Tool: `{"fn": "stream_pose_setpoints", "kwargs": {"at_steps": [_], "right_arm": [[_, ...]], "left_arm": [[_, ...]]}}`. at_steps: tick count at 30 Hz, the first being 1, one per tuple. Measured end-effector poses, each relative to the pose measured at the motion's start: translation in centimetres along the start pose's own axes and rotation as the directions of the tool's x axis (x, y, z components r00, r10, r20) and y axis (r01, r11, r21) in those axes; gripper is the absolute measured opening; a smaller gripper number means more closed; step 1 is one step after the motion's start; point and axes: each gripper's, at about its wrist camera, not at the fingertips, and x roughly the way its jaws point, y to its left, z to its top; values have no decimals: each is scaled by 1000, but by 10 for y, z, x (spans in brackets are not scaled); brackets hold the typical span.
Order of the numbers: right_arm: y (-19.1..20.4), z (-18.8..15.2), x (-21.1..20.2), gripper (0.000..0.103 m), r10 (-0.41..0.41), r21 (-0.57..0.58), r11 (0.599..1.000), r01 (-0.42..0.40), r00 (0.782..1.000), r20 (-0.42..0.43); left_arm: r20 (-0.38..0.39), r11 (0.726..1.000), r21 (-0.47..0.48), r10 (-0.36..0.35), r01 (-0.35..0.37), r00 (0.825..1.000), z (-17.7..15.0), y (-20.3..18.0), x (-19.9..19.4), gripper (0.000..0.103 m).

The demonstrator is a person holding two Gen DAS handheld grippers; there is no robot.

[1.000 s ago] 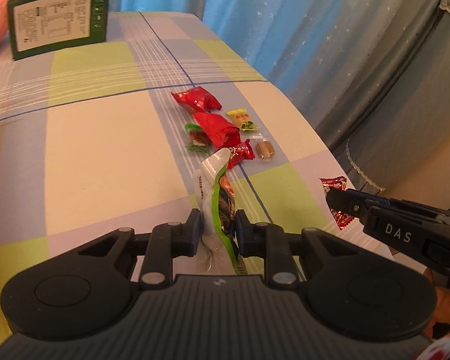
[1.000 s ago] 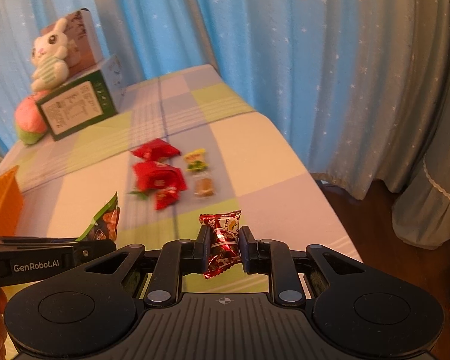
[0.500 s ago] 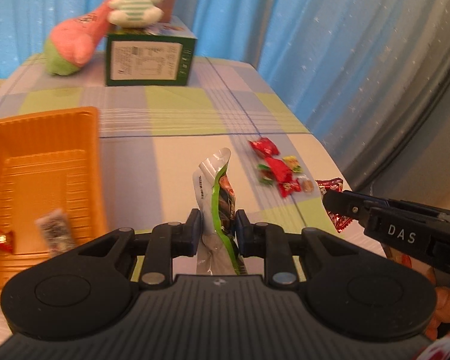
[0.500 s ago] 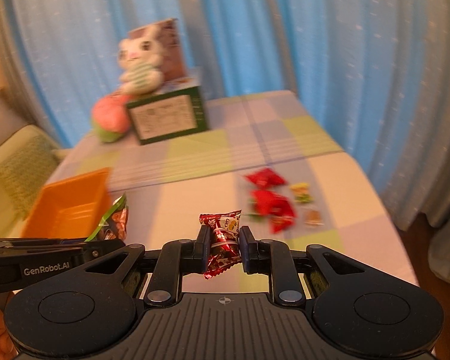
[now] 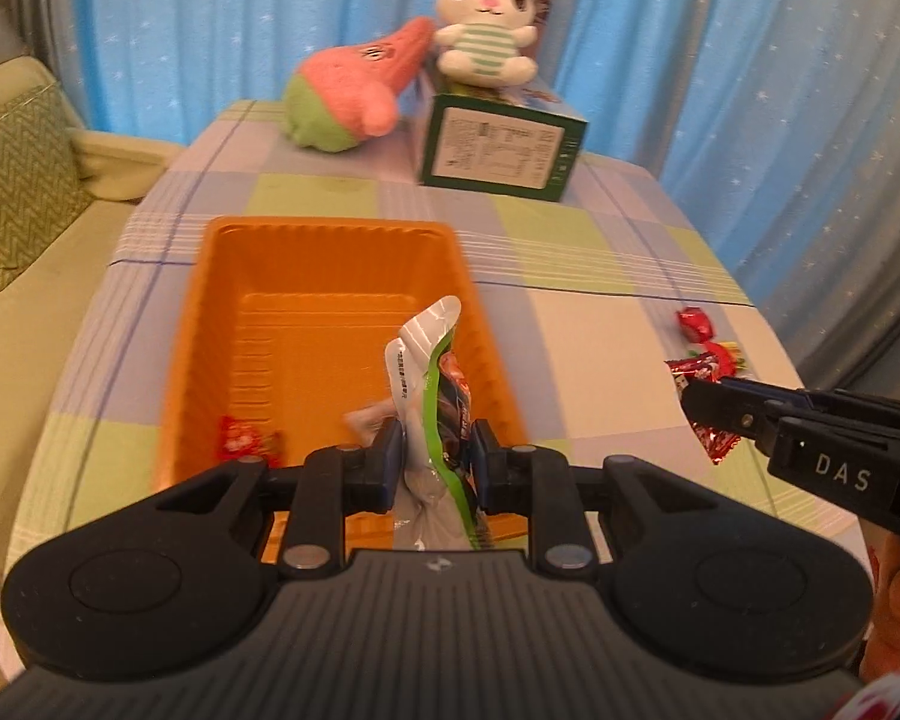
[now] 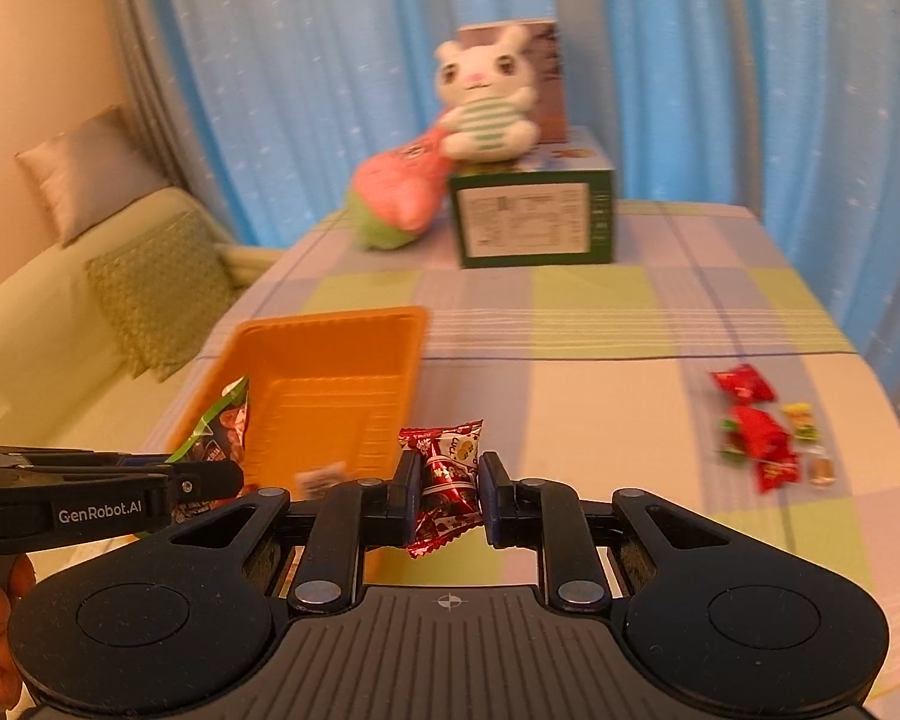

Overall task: Organize snacks
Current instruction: 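Carry the candy and the white-green bag with both grippers over the orange tray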

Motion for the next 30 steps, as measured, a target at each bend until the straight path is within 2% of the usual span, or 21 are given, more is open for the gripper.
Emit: {"fn": "stream_pose_setpoints", "kwargs": {"at_steps": [7,13,27,30], "right_arm": [[33,0,24,21,27,-52,998,-29,999,-33],[46,1,42,21,44,-60,997,-47,998,-50],[46,1,80,21,55,-46,997,-59,994,-90],[46,1,85,21,56,-42,997,-60,994,-96]], "left_arm": [[-6,998,-46,32,-32,999,-5,40,0,21],[-15,997,-65,42,-42,999,-1,60,11,22],[-51,997,-69,32,-36,998,7,73,51,22],[-52,997,-74,28,-32,998,8,75,55,25]]}}
